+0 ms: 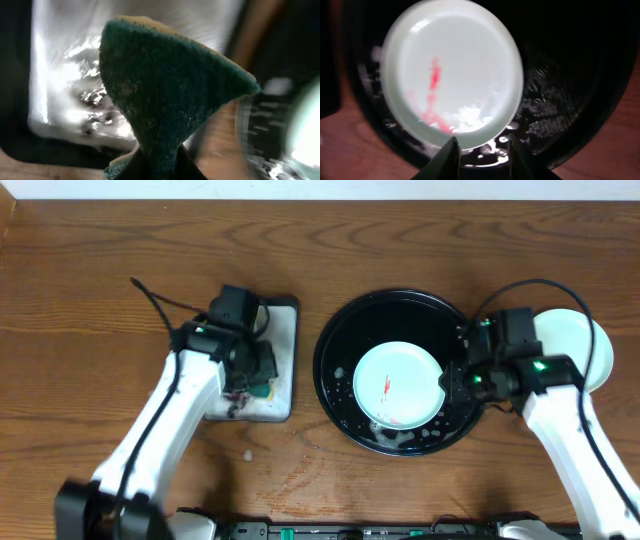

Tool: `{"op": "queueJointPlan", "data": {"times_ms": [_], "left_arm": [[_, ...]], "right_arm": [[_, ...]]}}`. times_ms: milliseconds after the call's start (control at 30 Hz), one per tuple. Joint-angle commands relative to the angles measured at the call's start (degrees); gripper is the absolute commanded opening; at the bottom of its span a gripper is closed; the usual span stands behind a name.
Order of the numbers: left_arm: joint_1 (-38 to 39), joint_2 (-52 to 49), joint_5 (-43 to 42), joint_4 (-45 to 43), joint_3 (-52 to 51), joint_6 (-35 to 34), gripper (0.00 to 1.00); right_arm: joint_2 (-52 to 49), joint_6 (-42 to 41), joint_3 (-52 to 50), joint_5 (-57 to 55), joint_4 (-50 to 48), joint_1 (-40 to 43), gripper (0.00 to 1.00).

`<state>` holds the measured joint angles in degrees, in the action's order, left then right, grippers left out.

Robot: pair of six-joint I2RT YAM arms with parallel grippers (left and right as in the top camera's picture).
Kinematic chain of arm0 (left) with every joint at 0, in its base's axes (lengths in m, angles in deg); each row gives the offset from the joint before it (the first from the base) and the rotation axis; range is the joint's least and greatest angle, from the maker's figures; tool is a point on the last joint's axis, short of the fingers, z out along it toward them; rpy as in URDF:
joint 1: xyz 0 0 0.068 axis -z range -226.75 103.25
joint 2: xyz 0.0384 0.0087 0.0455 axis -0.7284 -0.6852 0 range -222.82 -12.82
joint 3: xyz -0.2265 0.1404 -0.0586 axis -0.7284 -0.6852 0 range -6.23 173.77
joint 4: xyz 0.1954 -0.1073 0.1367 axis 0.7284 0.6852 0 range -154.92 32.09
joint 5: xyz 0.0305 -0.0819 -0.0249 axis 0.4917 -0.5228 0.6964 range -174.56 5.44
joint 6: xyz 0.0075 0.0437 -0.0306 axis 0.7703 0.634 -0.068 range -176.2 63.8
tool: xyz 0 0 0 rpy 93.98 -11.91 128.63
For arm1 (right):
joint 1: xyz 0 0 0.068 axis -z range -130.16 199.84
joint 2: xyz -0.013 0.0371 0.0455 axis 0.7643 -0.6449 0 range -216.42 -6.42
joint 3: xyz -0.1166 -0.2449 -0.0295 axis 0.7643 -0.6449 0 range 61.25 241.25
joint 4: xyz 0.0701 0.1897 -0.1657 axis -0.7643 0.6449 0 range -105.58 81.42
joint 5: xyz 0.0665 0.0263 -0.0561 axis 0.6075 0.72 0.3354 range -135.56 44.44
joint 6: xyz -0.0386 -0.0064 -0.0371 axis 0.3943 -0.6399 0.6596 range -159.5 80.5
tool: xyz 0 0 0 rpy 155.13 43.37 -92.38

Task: Clean dirty plates on tray and stack at the side
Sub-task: 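Grasp the green sponge in the basin with the left gripper, then scrub the tilted plate face with the sponge in the left gripper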

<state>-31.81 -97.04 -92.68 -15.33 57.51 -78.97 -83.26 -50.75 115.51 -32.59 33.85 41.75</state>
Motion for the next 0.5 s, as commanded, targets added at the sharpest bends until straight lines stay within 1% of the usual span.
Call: {"op": "queueJointPlan", "data": {"times_ms": [0, 100, 200, 300, 367, 467], "left_arm": [[4.5, 4.3, -3.7, -0.2, 3.3, 0.5, 0.07], [9.2, 5.3, -3.7, -2.4, 3.3, -1.7, 0.07], [14.3, 4.0, -3.7, -6.1, 3.2, -3.8, 0.07], [19.0, 1.5, -3.7, -10.5, 3.2, -5.7, 0.07], [21.9, -1.0, -3.7, -14.1, 3.2, -6.6, 0.07], [24.8, -5.2, -3.7, -18.1, 3.2, -9.8, 0.08]], "right_arm": [[-5.4, -1.1, -0.4, -2.4, -1.4, 0.4, 0.28], [-10.6, -1.1, -0.4, -2.4, -3.9, 0.8, 0.27], [-15.1, 0.5, -0.4, -2.6, -7.4, 0.8, 0.21], [-18.6, 0.6, -0.4, -3.2, -9.9, 0.8, 0.22], [-20.6, 0.4, -0.4, -5.8, -10.6, 0.8, 0.22], [-22.9, -0.7, -0.4, -9.1, -10.8, 0.8, 0.21]]}}
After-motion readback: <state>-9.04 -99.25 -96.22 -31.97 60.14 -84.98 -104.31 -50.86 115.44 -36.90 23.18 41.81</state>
